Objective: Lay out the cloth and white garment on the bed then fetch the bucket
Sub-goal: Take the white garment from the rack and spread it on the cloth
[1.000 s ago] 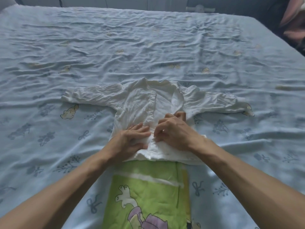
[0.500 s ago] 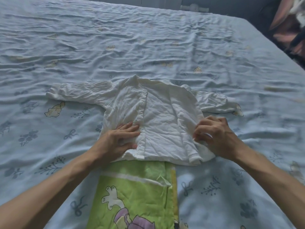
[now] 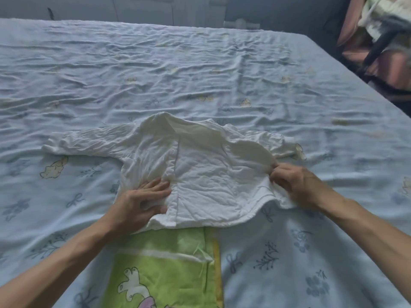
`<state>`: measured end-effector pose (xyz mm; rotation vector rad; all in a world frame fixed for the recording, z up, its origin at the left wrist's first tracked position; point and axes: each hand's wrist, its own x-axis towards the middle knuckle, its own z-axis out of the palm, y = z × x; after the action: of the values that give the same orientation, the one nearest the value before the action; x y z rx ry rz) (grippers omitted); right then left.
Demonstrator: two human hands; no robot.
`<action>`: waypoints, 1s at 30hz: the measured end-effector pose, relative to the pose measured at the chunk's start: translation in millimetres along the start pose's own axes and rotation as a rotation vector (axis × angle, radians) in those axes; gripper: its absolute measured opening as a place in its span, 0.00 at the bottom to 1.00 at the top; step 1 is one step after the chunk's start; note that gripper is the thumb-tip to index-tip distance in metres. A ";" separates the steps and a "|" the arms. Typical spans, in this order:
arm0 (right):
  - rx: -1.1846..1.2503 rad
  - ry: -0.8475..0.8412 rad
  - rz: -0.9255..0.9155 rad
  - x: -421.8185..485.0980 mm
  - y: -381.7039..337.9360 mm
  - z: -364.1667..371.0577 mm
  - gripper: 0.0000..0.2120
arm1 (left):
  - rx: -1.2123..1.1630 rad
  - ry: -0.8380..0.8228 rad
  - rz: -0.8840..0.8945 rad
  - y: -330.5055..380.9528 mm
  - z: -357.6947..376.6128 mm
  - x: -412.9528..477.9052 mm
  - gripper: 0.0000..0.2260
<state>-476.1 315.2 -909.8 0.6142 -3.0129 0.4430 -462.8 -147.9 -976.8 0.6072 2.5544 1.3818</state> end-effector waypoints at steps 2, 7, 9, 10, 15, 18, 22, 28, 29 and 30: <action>0.022 -0.001 0.109 4.7 -6.0 1.4 0.13 | 0.058 -0.031 -0.031 6.7 -2.9 0.5 0.26; 0.069 0.174 0.157 37.7 -76.6 -8.1 0.17 | 0.232 0.276 -0.156 70.0 -0.8 9.5 0.24; 0.087 0.091 0.112 56.3 -105.8 0.1 0.16 | 0.277 0.586 -0.258 97.3 19.4 25.6 0.25; 0.092 0.022 0.133 65.3 -117.3 4.9 0.20 | 0.285 0.664 -0.324 104.3 31.3 36.1 0.25; 0.042 -0.204 0.293 95.5 -140.5 23.1 0.46 | 0.314 0.758 -0.494 87.6 62.7 64.5 0.22; 0.045 -0.221 0.318 95.9 -143.0 28.7 0.47 | 0.334 0.807 -0.466 71.4 66.6 62.6 0.17; 0.053 -0.200 0.326 91.5 -146.6 28.0 0.46 | 0.242 0.855 -0.428 77.8 48.3 62.3 0.09; 0.021 -0.210 0.329 92.0 -153.0 19.1 0.46 | 0.133 0.794 -0.332 77.4 -58.0 53.3 0.10; 0.014 -0.206 0.329 91.7 -154.3 19.1 0.46 | 0.103 0.770 -0.334 71.9 -80.8 51.0 0.10; 0.012 -0.196 0.330 91.5 -155.4 19.4 0.46 | 0.084 0.748 -0.344 65.0 -102.4 48.5 0.10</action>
<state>-499.6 138.1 -878.2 0.1649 -3.3133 0.4351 -523.7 -173.2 -864.0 -0.4289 3.0579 1.5795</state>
